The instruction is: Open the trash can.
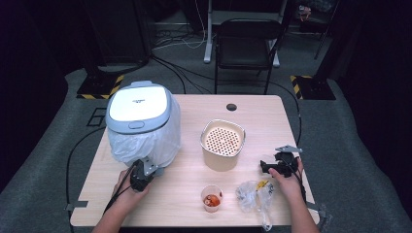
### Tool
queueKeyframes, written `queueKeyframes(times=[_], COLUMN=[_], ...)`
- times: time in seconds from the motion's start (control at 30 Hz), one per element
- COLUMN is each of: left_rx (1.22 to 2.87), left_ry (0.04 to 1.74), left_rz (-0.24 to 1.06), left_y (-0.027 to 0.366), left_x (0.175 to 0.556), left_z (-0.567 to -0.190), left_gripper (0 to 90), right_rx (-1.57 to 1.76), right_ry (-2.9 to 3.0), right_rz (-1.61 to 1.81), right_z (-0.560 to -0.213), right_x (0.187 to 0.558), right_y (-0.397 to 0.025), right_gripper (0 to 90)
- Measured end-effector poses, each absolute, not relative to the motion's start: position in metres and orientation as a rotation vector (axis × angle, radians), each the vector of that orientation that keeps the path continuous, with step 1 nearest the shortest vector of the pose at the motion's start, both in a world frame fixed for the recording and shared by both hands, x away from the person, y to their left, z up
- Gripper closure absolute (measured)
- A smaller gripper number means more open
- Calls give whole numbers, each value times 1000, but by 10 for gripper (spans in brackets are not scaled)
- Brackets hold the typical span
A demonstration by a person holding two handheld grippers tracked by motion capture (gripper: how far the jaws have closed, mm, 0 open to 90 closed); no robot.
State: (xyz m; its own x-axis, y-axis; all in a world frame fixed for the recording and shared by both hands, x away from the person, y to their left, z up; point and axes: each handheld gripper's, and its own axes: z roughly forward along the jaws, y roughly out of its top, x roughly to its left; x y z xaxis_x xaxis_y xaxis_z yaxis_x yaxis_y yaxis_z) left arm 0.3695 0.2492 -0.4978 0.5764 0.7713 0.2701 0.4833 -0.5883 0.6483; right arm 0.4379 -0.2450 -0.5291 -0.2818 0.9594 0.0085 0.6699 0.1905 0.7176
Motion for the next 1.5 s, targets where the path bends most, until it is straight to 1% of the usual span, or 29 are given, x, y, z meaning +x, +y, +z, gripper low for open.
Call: queueKeyframes(times=[0.1, 0.17, 0.27, 0.4, 0.5, 0.93, 1.03, 1.17, 1.37, 1.43, 1.5], left_rx=[2283, 2287, 2315, 2315, 2329, 2315, 2306, 2297, 2293, 2299, 2287], left_ry=[1000, 1009, 1015, 1026, 1007, 1025, 1019, 1020, 1037, 1017, 1039], left_rz=[728, 695, 706, 685, 696, 674, 667, 669, 663, 665, 659], left_y=[251, 252, 250, 249, 249, 251, 252, 252, 252, 253, 252], left_x=[371, 372, 374, 375, 375, 376, 376, 376, 376, 376, 376], left_z=[-499, -500, -501, -503, -503, -503, -503, -504, -504, -503, -504], left_gripper=[900, 900, 900, 900, 900, 900, 900, 900, 900, 900, 900], right_rx=[1521, 1522, 1522, 1521, 1522, 1516, 1513, 1493, 1463, 1444, 1422], right_ry=[2026, 2026, 2026, 2026, 2026, 2030, 2030, 2023, 2022, 2014, 1993], right_rz=[864, 865, 865, 865, 865, 867, 880, 893, 879, 876, 882], right_z=[-529, -529, -529, -529, -529, -529, -529, -527, -523, -518, -512], right_x=[438, 438, 438, 438, 438, 438, 438, 436, 438, 436, 434], right_y=[-245, -245, -245, -245, -245, -245, -245, -244, -239, -238, -238], right_gripper=[0, 0, 0, 0, 0, 2, 26, 149, 200, 207, 213])
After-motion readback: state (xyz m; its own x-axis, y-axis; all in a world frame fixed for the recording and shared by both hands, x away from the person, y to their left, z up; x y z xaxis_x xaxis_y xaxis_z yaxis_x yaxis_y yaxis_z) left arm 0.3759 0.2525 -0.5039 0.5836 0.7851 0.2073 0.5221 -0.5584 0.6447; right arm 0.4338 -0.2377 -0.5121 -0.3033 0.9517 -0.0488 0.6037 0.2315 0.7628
